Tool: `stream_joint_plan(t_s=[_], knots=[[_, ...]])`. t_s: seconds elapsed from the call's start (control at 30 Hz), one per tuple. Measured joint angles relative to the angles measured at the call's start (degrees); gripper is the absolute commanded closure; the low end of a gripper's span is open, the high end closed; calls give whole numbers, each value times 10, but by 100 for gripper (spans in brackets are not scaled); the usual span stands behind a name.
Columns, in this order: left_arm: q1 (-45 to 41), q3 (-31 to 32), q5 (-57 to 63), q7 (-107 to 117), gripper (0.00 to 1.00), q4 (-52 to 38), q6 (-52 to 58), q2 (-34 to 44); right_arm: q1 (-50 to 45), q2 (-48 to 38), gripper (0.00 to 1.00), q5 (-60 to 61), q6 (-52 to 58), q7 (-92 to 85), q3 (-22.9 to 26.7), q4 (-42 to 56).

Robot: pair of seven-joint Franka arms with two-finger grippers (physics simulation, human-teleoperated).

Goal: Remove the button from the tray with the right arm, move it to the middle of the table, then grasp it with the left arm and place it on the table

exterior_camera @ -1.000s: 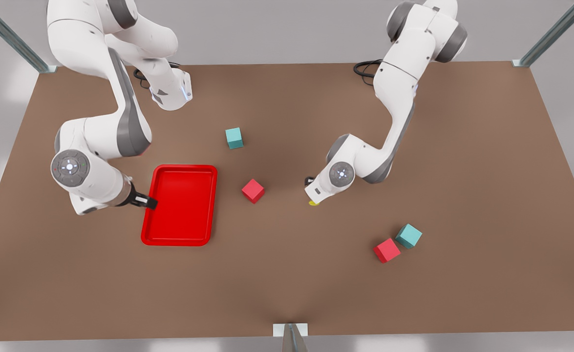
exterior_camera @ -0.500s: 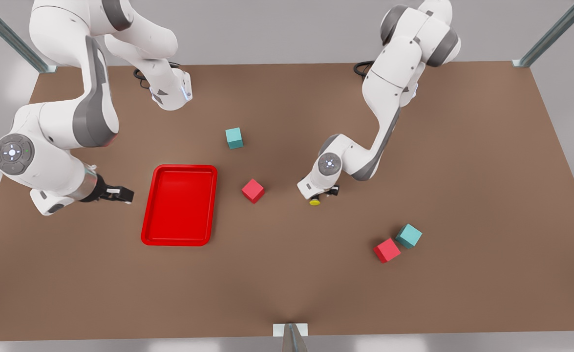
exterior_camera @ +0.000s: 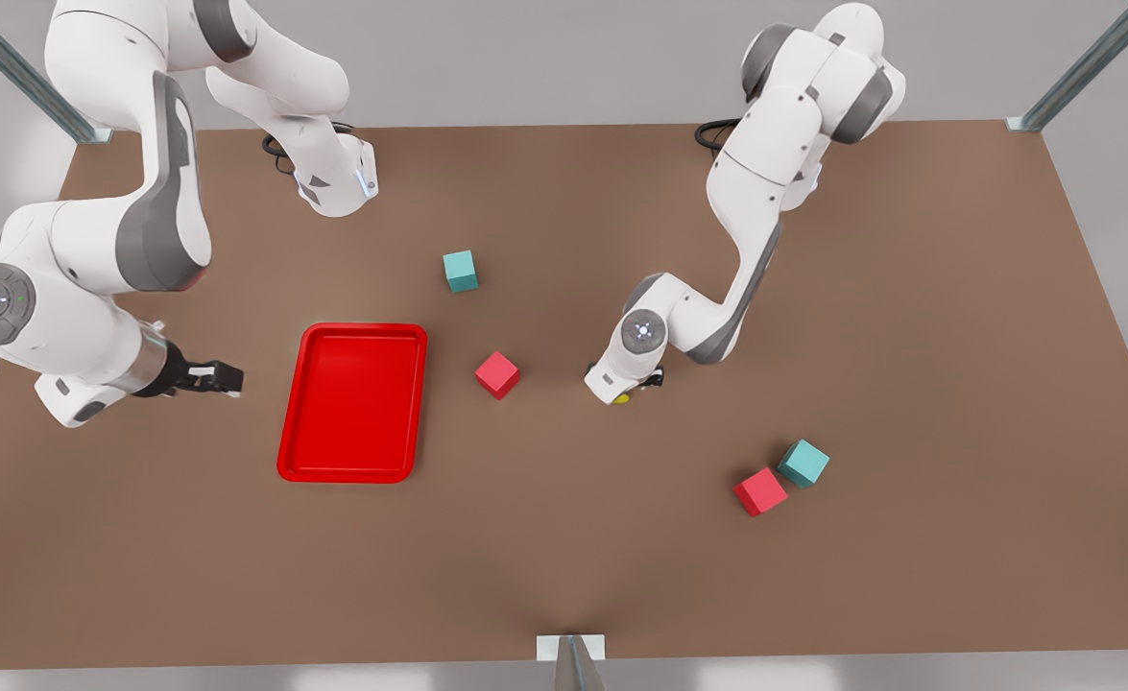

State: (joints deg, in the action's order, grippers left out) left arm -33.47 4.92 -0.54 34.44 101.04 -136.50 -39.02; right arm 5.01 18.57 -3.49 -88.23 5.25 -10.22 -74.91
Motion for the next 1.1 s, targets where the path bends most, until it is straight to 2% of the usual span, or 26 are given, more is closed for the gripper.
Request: stream_joint_plan(t_s=[0.1,0.23,0.53,0.57,0.63,0.67,0.8,0.93,1.1], knots=[[0,0,2,14,0,-1,-2,-5,0,-11,0,-10,10,-8,-2,-6],[-1,0,12,28,0,-15,-4,-11,0,-64,0,-19,25,-16,-6,-61],[-4,1,25,46,0,-11,-3,-13,16,-67,0,-21,38,-29,-6,-37],[-4,1,25,48,6,-11,-2,-13,16,-67,0,-21,39,-29,-6,-37],[-5,1,26,50,28,-11,-2,-13,18,-67,0,-21,40,-28,-6,-36],[-5,1,26,51,33,-11,-2,-13,18,-67,0,-21,40,-28,-6,-37],[-5,1,26,55,33,-12,-1,-13,19,-67,0,-21,41,-27,-6,-36],[-5,1,26,58,43,-12,-1,-13,20,-67,0,-22,41,-26,-5,-36],[-4,1,26,62,45,-12,0,-13,22,-66,0,-23,41,-26,-4,-31]])
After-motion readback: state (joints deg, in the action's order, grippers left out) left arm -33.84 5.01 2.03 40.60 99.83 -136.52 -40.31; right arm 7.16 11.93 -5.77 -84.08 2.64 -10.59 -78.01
